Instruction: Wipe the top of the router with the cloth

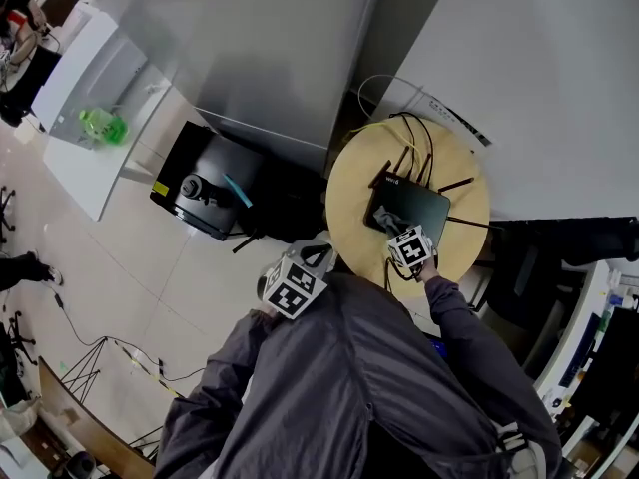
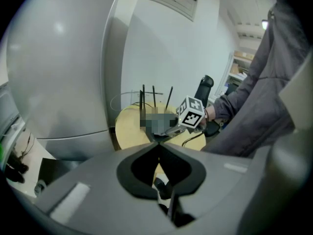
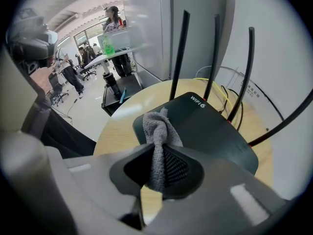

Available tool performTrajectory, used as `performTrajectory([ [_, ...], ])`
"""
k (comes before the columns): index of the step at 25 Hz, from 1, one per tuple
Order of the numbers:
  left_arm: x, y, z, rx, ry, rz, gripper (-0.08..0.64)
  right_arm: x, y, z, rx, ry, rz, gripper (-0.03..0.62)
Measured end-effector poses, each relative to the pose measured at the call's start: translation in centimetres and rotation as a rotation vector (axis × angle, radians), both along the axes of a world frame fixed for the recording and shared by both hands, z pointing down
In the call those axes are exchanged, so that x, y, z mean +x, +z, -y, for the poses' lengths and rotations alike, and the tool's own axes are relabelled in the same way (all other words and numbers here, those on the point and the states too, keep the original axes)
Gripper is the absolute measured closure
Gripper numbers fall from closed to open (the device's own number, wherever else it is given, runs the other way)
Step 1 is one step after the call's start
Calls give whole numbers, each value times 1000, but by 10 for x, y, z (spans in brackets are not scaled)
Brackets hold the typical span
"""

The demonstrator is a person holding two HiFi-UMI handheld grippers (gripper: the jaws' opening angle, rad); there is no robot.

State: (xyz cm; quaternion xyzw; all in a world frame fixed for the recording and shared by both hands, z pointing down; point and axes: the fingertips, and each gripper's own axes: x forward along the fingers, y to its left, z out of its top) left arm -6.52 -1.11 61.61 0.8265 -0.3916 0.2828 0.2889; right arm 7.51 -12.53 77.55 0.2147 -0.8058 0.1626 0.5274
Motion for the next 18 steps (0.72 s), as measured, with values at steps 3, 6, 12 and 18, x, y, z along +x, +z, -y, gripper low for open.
performTrajectory([
  [3,2,1,3,-2,7,-1,560,1,0,-5,6,-2,12,557],
  [6,2,2,5,-2,2,0,560,3,3,-4,-17,-21,2,557],
  [12,-4,2,8,-3,-42,8,560,21,-6,38,-33,28,-2,557],
  [18,-9,2,5,-10,-96,21,560,47,-4,119,61,94,-70,557],
])
